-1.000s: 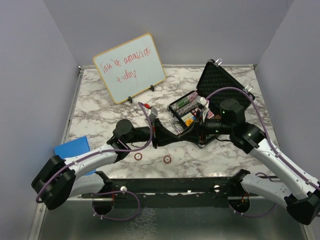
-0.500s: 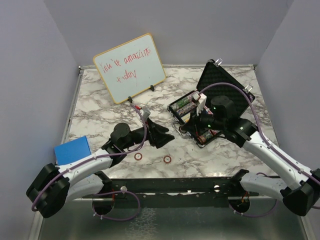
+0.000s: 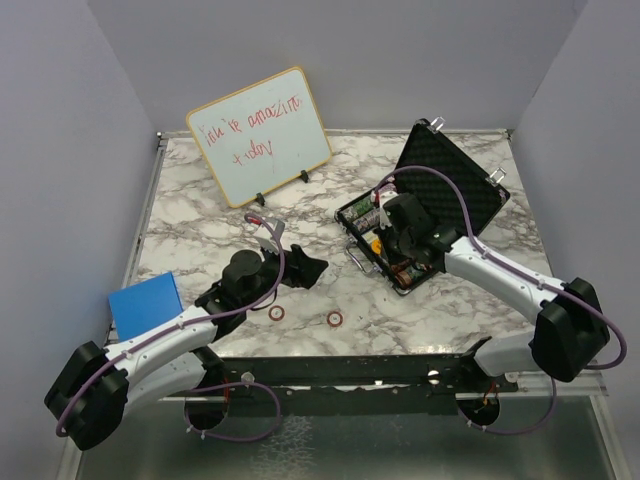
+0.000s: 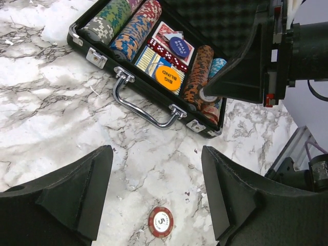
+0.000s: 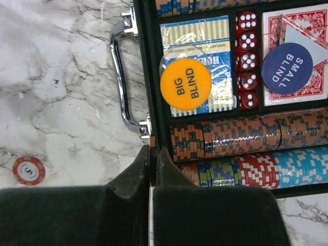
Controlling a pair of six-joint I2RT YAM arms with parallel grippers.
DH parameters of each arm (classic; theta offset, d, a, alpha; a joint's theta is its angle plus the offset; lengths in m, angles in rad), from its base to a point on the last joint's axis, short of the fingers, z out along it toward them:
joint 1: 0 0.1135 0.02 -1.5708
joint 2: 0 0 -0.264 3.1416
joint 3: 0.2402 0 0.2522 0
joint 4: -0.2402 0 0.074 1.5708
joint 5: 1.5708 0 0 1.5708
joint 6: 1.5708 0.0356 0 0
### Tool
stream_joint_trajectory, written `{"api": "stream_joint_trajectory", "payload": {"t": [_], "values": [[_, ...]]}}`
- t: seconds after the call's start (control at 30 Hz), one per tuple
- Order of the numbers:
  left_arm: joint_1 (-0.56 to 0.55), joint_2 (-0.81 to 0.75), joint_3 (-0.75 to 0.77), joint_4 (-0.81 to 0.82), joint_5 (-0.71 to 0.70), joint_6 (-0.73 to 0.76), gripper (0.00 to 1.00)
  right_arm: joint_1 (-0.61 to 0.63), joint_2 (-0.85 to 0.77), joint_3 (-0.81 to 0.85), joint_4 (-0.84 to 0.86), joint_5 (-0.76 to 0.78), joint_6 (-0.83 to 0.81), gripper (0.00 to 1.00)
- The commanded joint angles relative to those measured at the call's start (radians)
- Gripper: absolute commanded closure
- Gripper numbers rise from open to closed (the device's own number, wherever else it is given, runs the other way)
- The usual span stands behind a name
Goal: Pack up texas hold em set
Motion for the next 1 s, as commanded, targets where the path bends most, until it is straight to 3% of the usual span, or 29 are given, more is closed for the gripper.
{"api": "stream_joint_trajectory", "payload": {"t": [0.0, 0.63, 0.7, 0.8, 0.97], "values": [[0.002, 0.0, -0.014, -0.021, -0.039, 0.009, 0.25, 0.002, 0.044, -0.003, -0.009, 0.073, -0.046, 0.99], [0.002, -0.022, -0.037, -0.018, -0.046, 0.009, 0.28, 0.002, 0.146, -0.004, -0.045, 0.088, -0.087, 0.96], [0.002, -0.022, -0.039, -0.016, -0.046, 0.01, 0.28, 0.002, 0.156, 0.004, -0.06, 0.105, -0.075, 0.88], [0.002, -0.025, -0.04, -0.016, -0.046, 0.011, 0.28, 0.002, 0.162, 0.026, -0.088, 0.139, -0.043, 0.68], [0.002, -0.03, -0.043, -0.016, -0.048, 0.009, 0.28, 0.002, 0.095, 0.027, -0.089, 0.079, -0.025, 0.59]]}}
